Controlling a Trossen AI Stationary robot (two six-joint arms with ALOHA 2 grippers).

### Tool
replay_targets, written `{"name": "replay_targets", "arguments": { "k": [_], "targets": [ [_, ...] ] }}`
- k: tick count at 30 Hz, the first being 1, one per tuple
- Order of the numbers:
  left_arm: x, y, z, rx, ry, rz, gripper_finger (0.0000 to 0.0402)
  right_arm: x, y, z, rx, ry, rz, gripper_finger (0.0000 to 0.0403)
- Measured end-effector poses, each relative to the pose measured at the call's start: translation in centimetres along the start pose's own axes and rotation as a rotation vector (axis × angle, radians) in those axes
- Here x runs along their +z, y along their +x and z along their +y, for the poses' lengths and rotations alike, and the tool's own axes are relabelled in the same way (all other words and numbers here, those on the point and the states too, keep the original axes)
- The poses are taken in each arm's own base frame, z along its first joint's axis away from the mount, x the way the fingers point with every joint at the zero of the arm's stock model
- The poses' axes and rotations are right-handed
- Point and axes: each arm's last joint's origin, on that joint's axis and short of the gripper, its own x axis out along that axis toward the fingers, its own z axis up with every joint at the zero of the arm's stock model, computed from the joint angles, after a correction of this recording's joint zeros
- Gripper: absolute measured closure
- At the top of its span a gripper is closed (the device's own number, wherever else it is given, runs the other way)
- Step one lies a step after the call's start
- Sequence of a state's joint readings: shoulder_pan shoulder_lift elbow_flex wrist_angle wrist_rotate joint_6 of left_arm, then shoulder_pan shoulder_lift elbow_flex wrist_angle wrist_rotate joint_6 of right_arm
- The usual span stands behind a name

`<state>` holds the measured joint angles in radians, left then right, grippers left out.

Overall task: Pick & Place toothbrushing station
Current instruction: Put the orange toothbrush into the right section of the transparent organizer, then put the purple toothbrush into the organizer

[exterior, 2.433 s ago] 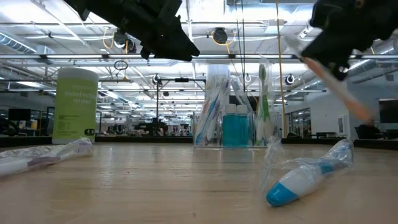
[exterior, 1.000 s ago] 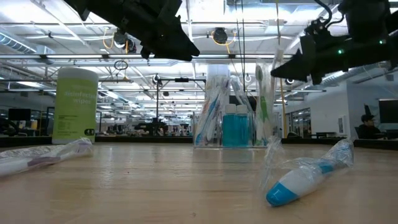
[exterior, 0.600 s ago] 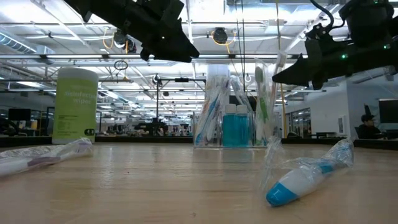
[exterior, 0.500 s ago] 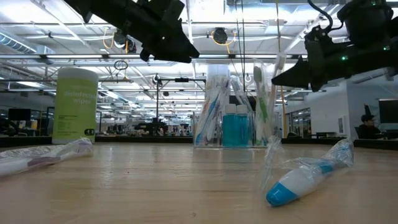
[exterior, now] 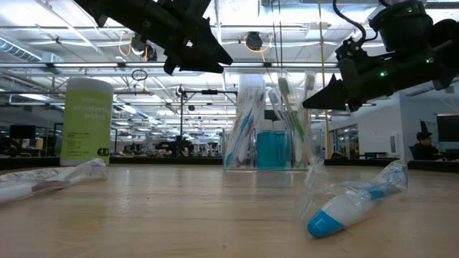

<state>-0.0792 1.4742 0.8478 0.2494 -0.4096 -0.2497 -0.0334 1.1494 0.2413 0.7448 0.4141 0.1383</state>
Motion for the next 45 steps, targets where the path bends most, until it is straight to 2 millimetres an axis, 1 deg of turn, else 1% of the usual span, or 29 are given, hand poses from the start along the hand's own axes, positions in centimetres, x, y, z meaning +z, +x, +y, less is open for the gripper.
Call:
{"name": "replay_targets", "arguments": {
  "k": [5, 12, 18, 24, 28, 33, 41, 45],
  "targets": [
    [-0.2, 0.0, 0.0, -0.005, 0.005, 0.018, 0.0224, -0.1, 0.0, 0.0, 0.001, -0.006, 0.012, 0.0363],
    [-1.1, -0.1, 0.1, -0.036, -0.050, 0.120, 0.0224, -0.3, 0.0, 0.0, 0.023, -0.052, 0.029, 0.0302],
    [-2.1, -0.3, -0.1, -0.096, -0.103, 0.249, 0.0224, -0.3, 0.0, 0.0, 0.023, -0.054, 0.022, 0.0257],
    [-3.5, -0.9, -0.3, -0.116, -0.205, 0.421, 0.0224, -0.3, 0.0, 0.0, 0.012, -0.062, 0.021, 0.0231],
    [-4.7, -1.7, -0.6, -0.116, -0.311, 0.572, 0.0225, -0.2, 0.0, -0.2, -0.057, -0.062, 0.012, 0.0217],
    [-5.8, -2.8, -1.5, -0.108, -0.408, 0.717, 0.0224, -0.2, 0.0, -0.3, -0.084, -0.062, 0.008, 0.0198],
    [-6.9, -4.5, -3.7, -0.102, -0.525, 0.822, 0.0225, -0.2, 0.0, -0.3, -0.084, -0.053, 0.008, 0.0161],
    [-7.6, -5.6, -4.7, -0.060, -0.582, 0.882, 0.0225, -0.2, 0.0, -0.3, -0.084, -0.054, 0.008, 0.0147]
  ]
}}
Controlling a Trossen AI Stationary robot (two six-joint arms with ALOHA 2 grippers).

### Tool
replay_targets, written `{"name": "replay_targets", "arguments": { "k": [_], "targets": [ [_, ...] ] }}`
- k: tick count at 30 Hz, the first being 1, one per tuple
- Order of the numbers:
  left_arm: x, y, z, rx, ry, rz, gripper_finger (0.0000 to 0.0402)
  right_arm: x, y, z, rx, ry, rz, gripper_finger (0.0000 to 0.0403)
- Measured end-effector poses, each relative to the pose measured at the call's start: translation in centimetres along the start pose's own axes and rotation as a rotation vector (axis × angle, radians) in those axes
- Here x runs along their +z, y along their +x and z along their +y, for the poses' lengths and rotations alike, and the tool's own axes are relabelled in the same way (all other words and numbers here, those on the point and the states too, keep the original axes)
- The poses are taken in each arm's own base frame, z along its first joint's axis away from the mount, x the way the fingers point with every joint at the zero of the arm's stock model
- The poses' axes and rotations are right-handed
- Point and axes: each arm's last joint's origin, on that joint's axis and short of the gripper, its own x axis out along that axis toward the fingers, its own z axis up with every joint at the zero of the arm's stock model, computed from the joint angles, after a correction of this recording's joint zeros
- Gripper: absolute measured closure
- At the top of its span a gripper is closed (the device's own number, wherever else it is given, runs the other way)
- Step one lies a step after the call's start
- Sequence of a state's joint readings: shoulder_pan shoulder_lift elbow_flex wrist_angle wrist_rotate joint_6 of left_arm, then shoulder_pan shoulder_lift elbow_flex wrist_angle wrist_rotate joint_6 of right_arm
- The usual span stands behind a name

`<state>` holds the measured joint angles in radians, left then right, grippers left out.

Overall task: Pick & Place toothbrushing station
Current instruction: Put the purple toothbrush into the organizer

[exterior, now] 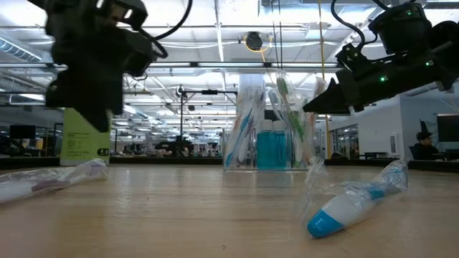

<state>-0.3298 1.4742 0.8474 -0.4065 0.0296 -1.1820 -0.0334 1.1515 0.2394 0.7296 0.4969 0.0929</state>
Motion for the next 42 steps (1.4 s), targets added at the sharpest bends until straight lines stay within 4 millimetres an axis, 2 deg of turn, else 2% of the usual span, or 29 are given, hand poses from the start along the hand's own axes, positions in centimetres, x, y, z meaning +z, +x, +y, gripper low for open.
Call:
{"name": "replay_targets", "arguments": {
  "k": [6, 11, 23, 31, 34, 42],
  "targets": [
    [-2.2, 0.0, 0.3, 0.095, -0.165, 0.053, 0.0225, 0.0, 0.0, 0.0, -0.002, -0.003, 0.000, 0.0136],
    [-3.0, 0.1, 0.5, 0.132, -0.236, -0.009, 0.0225, 0.0, 0.0, 0.0, -0.003, -0.007, -0.002, 0.0135],
    [-3.6, 4.3, 0.7, 0.186, -0.240, 0.037, 0.0225, 0.7, 0.2, -0.4, -0.021, 0.011, -0.064, 0.0135],
    [-3.2, 4.6, 0.9, 0.193, -0.249, 0.031, 0.0228, 0.8, 0.4, -0.9, -0.047, 0.020, -0.065, 0.0135],
    [-2.9, 4.6, 1.0, 0.200, -0.239, 0.030, 0.0249, 0.8, 0.4, -1.0, -0.050, 0.021, -0.065, 0.0135],
    [-2.0, 4.7, 1.5, 0.222, -0.151, 0.017, 0.0345, 0.8, 0.4, -1.0, -0.049, 0.021, -0.064, 0.0135]
  ]
}}
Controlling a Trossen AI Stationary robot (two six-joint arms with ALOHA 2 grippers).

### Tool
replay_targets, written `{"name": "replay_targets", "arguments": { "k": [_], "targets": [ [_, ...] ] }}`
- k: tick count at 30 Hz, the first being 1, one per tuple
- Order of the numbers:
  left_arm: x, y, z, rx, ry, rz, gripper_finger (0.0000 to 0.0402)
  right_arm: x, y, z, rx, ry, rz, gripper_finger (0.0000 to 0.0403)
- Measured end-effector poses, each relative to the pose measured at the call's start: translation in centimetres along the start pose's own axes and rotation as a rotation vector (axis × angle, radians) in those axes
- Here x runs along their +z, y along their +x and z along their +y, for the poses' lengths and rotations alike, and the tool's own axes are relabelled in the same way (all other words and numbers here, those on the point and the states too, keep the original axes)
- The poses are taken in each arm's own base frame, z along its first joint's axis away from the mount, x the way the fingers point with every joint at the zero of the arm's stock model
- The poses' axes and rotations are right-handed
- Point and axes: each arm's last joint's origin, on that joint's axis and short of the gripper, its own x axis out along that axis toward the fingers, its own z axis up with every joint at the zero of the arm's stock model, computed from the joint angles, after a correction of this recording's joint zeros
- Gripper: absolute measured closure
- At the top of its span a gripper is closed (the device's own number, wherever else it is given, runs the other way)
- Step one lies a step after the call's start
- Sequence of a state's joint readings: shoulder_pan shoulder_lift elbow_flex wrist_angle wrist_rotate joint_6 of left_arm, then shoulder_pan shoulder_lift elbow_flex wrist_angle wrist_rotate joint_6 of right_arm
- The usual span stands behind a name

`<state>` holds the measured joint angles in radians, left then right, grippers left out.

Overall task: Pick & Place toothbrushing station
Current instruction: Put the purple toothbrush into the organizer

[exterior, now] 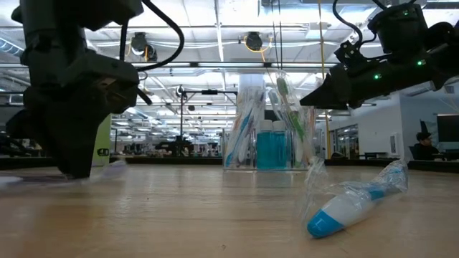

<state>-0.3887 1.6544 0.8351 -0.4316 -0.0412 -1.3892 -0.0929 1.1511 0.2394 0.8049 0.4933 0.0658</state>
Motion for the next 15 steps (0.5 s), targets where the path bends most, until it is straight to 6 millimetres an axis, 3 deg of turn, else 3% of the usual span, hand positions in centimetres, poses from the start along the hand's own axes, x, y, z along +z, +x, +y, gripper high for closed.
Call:
{"name": "replay_targets", "arguments": {
  "k": [6, 15],
  "targets": [
    [0.7, 0.0, 0.1, -0.001, 0.056, -0.011, 0.0393, 0.0, 0.0, 0.0, 0.000, 0.000, 0.000, 0.0135],
    [1.4, 0.1, 0.1, -0.007, 0.137, -0.035, 0.0389, 0.0, 0.0, 0.0, 0.001, 0.000, 0.001, 0.0135]
  ]
}}
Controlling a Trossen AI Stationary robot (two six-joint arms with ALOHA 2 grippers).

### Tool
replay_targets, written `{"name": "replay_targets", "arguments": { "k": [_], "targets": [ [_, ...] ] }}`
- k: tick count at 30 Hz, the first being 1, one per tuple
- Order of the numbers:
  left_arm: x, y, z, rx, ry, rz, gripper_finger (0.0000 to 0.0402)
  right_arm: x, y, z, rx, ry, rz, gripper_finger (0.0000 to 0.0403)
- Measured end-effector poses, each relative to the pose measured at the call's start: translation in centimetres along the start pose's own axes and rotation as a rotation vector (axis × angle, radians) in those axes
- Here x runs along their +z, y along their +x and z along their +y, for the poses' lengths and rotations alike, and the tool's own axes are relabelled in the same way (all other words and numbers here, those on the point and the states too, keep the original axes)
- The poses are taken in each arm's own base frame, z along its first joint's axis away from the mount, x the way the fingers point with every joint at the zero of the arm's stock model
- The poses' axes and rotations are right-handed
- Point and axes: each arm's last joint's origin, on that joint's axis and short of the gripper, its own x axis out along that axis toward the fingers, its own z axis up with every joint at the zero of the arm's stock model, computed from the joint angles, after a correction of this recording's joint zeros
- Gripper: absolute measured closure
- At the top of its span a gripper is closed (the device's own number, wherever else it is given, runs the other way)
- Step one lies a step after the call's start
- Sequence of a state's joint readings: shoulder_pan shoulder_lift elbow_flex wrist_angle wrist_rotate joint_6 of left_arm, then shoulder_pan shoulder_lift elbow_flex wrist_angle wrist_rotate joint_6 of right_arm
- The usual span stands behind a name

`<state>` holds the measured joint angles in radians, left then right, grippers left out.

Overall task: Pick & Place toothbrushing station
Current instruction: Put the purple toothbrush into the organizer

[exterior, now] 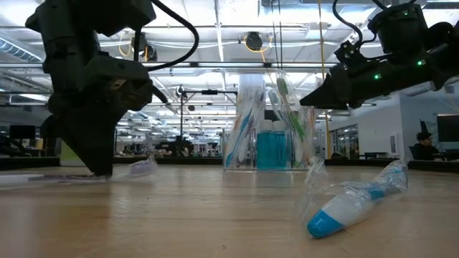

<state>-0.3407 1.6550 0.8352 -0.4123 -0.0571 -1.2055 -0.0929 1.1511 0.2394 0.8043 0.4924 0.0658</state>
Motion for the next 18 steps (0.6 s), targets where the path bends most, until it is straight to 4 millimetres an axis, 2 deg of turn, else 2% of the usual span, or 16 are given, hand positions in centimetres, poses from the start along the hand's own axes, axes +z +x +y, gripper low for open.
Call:
{"name": "replay_targets", "arguments": {
  "k": [12, 18],
  "targets": [
    [1.3, -1.5, -2.1, -0.046, 0.127, -0.107, 0.0397, 0.0, 0.0, 0.0, 0.000, 0.000, 0.000, 0.0135],
    [3.0, -2.7, -3.4, -0.052, 0.195, -0.224, 0.0398, 0.0, 0.0, 0.0, 0.000, 0.000, 0.000, 0.0135]
  ]
}}
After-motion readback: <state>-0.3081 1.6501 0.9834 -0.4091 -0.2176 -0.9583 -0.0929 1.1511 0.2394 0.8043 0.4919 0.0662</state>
